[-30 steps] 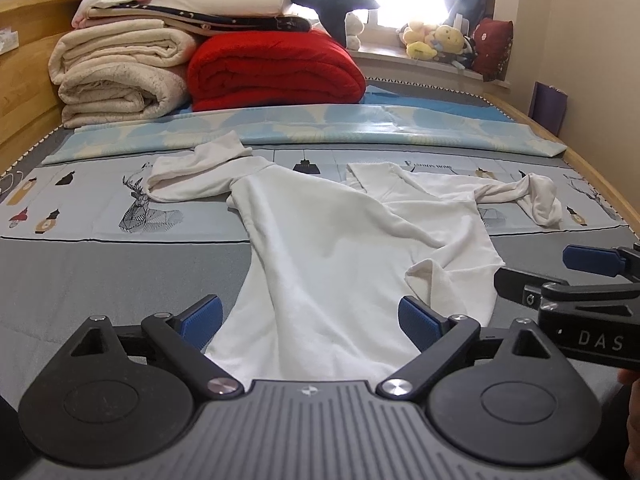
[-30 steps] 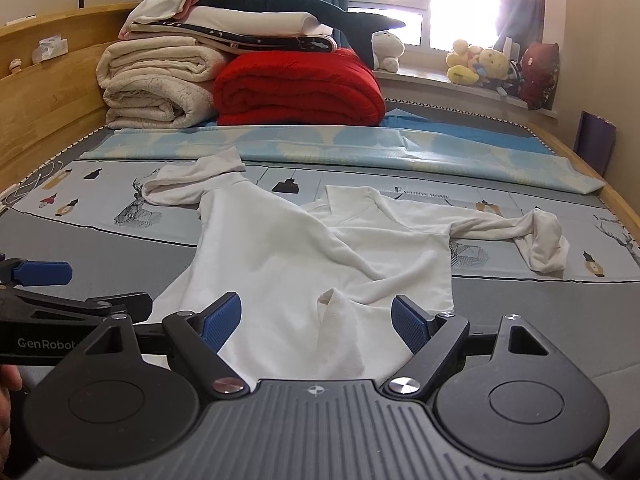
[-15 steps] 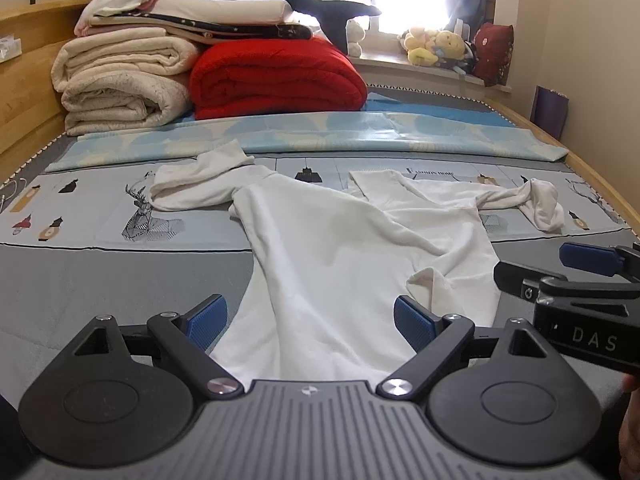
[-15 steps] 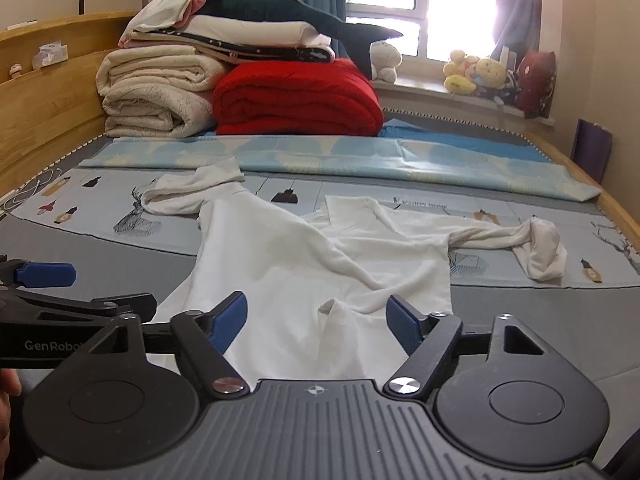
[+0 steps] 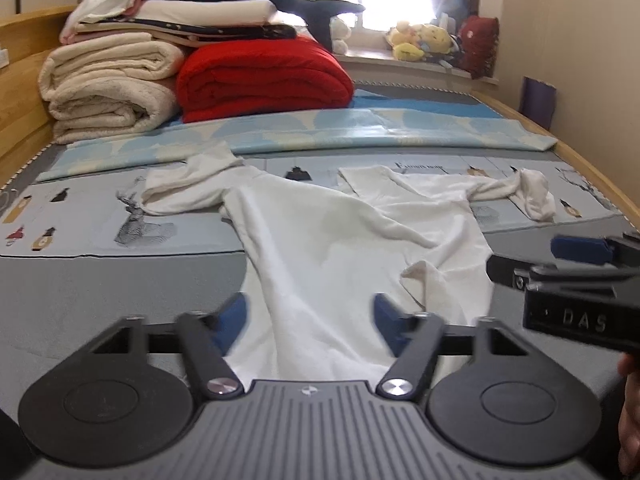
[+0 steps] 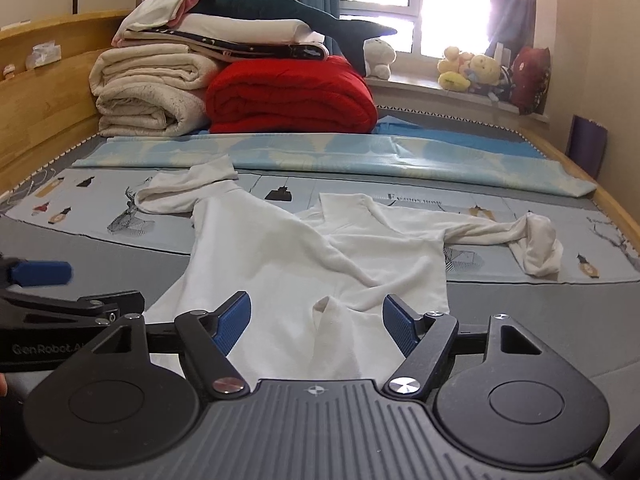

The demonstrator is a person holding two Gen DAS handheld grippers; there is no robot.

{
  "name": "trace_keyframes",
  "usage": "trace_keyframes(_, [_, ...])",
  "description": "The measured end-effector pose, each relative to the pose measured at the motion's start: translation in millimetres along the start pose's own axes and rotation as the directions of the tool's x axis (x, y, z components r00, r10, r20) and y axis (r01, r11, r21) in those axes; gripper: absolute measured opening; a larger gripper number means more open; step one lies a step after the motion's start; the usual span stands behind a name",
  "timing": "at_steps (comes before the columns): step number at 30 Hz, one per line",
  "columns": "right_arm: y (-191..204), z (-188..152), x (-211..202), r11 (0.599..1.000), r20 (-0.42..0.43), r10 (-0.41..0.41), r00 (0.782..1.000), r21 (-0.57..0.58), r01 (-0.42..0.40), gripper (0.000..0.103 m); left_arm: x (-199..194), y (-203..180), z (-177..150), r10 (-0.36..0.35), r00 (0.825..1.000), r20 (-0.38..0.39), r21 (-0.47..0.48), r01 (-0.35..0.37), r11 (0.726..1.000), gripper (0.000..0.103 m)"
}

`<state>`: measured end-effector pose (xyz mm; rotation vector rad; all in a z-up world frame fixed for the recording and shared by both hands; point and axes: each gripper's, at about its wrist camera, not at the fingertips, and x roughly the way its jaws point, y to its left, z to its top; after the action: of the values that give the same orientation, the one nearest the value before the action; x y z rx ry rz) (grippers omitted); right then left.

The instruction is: Fold small clothes

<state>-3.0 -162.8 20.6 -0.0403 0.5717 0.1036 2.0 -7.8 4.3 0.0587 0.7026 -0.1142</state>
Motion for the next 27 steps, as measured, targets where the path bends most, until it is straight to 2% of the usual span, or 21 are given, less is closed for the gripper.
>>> trace_keyframes(1, [0,0,-1,1.0,0.001,0.002,1.0,0.003,-0.002,0.075,1,0,-1,-0.009,1.0,-0.007,0.006,0.009,1.0,0.046])
trace_keyframes(2, [-1,1,-1,1.0,0.0,0.007,1.0,0.005,-0.007,0.075,1,-1,-2,-0.015,1.0,-0.012,0.015,0.015,1.0,0.041])
trace_keyframes(4, [-5,2,-1,0.999,-0.01,0.025,1.0,0.022,-0.024,0.075,2,0,-3,-0.023,1.0,-0.013,0.041,0.024,0.999,0.018])
trace_keyframes(7, [-19,10,1,0.995,-0.034,0.074,0.997,0.068,-0.072,0.075,1,16,4,-0.06,0.998,-0.016,0.018,0.061,0.998,0.011])
trace_keyframes(9, [-32,22,3,0.994,-0.032,0.083,0.996,0.077,-0.08,0.075,1,30,13,-0.096,0.995,-0.022,0.04,0.097,0.994,0.008])
trace_keyframes(11, [-48,38,6,0.995,-0.025,0.077,0.997,0.059,-0.075,0.075,3,43,24,-0.109,0.994,-0.012,0.109,0.11,0.988,0.008])
trace_keyframes(13, [-62,52,13,0.997,-0.022,0.072,0.997,0.012,-0.071,0.075,12,54,35,-0.112,0.994,-0.016,0.205,0.113,0.972,0.008])
trace_keyframes(15, [-73,63,25,0.997,-0.035,0.064,0.997,-0.043,-0.066,0.075,29,69,41,-0.115,0.993,-0.038,0.228,0.121,0.966,0.008])
trace_keyframes(17, [-83,69,43,0.996,-0.068,0.072,0.995,-0.054,-0.076,0.075,52,87,40,-0.123,0.989,-0.079,0.188,0.136,0.973,0.009])
trace_keyframes(19, [-87,67,64,0.996,-0.105,0.081,0.991,-0.032,-0.085,0.075,86,110,28,-0.106,0.983,-0.148,0.078,0.119,0.99,0.01])
trace_keyframes(20, [-88,63,76,0.996,-0.124,0.087,0.989,-0.017,-0.089,0.075,103,119,20,-0.091,0.974,-0.208,0.012,0.096,0.995,0.01])
trace_keyframes(21, [-87,57,87,0.996,-0.145,0.093,0.985,0.002,-0.093,0.075,121,126,15,-0.077,0.956,-0.284,-0.048,0.066,0.997,0.009])
trace_keyframes(23, [-83,42,110,0.996,-0.203,0.094,0.975,0.02,-0.092,0.075,139,133,10,-0.135,0.937,-0.321,-0.134,0.096,0.986,0.009])
trace_keyframes(25, [-74,32,127,0.996,-0.253,0.091,0.963,0.015,-0.09,0.075,153,129,8,-0.151,0.926,-0.347,-0.123,0.115,0.986,0.011])
trace_keyframes(27, [-62,25,140,0.994,-0.28,0.096,0.955,-0.014,-0.104,0.075,166,121,4,-0.136,0.917,-0.374,-0.083,0.113,0.99,0.011])
